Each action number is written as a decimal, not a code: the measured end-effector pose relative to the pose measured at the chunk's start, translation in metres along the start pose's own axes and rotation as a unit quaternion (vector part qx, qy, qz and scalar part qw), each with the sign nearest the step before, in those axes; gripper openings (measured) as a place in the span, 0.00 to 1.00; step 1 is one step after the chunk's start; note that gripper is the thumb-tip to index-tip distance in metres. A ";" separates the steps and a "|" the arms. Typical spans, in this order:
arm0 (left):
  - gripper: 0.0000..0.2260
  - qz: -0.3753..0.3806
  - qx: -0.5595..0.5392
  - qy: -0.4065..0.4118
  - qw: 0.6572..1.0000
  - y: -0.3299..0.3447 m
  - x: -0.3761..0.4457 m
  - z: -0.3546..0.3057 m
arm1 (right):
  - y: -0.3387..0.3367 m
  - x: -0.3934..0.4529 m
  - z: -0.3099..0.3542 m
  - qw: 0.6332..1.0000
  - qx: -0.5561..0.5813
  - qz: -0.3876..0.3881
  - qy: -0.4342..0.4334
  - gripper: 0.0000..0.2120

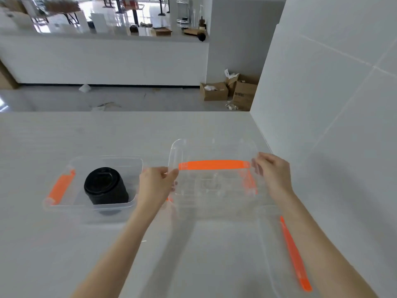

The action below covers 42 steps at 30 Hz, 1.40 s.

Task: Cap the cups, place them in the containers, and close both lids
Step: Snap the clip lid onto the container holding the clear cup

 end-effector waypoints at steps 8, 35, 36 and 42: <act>0.20 -0.079 0.219 -0.002 0.973 0.013 0.013 0.010 | 0.027 -0.003 -0.031 0.990 -0.138 0.025 -0.028 0.14; 0.23 0.151 -0.177 -0.250 0.940 0.034 0.034 0.035 | 0.005 0.000 -0.056 0.972 -0.199 0.061 0.107 0.28; 0.18 0.120 -0.154 -0.224 0.955 0.033 0.033 0.035 | 0.005 0.000 -0.054 0.973 -0.215 0.053 0.070 0.28; 0.15 -0.007 0.021 -0.068 0.997 0.035 0.024 0.022 | 0.011 0.002 -0.051 0.951 -0.301 0.058 -0.040 0.27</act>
Point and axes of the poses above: each hand's wrist, its own x-axis towards the middle knuckle, its own y-axis out of the palm, z = x × y, the point moved 1 cm from there along x, towards the middle knuckle, and after that the axes turned 14 degrees about -y, right-handed, at the moved point
